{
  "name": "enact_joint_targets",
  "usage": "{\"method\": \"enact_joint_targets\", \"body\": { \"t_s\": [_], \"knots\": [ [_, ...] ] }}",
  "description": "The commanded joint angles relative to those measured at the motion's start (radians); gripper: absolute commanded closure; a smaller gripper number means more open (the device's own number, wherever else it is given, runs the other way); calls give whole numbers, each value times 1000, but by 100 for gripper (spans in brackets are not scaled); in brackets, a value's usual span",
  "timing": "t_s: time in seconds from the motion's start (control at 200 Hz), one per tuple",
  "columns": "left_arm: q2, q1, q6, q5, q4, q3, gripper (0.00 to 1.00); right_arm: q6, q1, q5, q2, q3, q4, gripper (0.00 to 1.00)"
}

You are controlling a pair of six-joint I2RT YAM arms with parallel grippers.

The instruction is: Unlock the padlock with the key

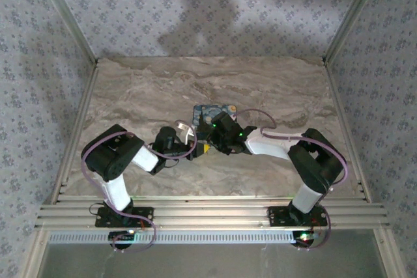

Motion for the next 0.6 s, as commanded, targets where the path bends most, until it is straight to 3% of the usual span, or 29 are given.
{"method": "enact_joint_targets", "body": {
  "t_s": [0.0, 0.135, 0.455, 0.595],
  "knots": [
    [-32, -29, 117, -54, -86, 10, 100, 28, 6, -33, 3, 42, 14, 100],
    [-86, -105, 284, -221, -185, 2, 100, 31, 3, -61, 9, 58, -5, 100],
    [-184, -357, 621, -791, -286, -12, 100, 10, 2, -90, 12, 83, -80, 100],
    [-193, -394, 690, -848, -311, -2, 100, 10, 5, -98, 13, 78, -90, 96]
  ]
}}
